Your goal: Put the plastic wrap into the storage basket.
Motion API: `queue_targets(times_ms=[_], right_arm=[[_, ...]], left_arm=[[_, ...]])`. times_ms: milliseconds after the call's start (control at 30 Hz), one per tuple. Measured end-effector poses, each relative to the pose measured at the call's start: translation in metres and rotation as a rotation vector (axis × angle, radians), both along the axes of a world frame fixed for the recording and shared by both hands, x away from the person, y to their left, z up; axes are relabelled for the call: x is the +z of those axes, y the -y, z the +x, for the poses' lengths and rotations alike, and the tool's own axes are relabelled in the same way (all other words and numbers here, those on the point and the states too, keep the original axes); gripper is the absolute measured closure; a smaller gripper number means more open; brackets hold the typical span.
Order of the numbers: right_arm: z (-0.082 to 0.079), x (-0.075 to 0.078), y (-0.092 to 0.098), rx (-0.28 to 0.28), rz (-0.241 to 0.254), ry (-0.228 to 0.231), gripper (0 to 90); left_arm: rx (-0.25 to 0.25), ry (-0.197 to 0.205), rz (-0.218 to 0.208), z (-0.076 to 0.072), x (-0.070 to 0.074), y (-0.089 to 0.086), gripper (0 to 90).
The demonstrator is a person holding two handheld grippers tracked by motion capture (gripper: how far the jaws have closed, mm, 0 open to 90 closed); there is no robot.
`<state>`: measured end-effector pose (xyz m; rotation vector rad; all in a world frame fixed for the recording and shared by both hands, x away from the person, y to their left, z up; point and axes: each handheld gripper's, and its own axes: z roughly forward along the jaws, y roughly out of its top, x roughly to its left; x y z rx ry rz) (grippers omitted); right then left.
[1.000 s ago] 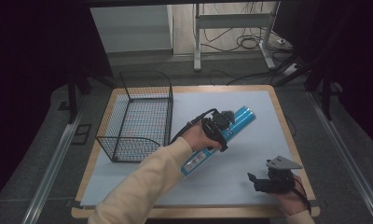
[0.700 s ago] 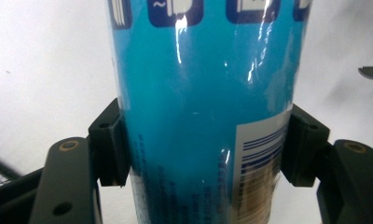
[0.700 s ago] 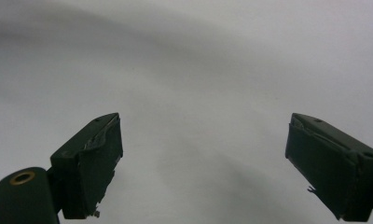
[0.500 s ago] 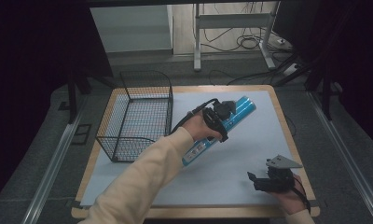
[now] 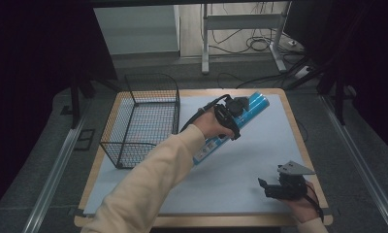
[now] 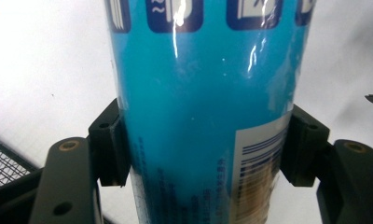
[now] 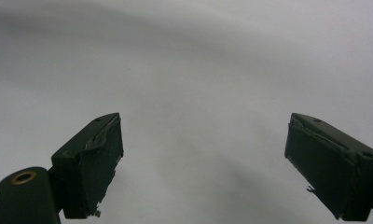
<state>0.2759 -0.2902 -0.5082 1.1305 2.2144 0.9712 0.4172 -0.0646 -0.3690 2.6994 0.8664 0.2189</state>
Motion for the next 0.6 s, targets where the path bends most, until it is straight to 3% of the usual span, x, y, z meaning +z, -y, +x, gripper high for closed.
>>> queue_targets(times_ms=[400, 600], right_arm=[[0.0, 0.0, 0.0, -0.001, -0.003, -0.002, 11.6], [0.0, 0.0, 0.0, -0.003, -0.006, 0.003, 11.8]], left_arm=[[0.015, 0.058, 0.03, 0.009, 0.012, -0.001, 31.6], [0.024, 0.05, 0.032, 0.013, 0.014, -0.003, 31.6]])
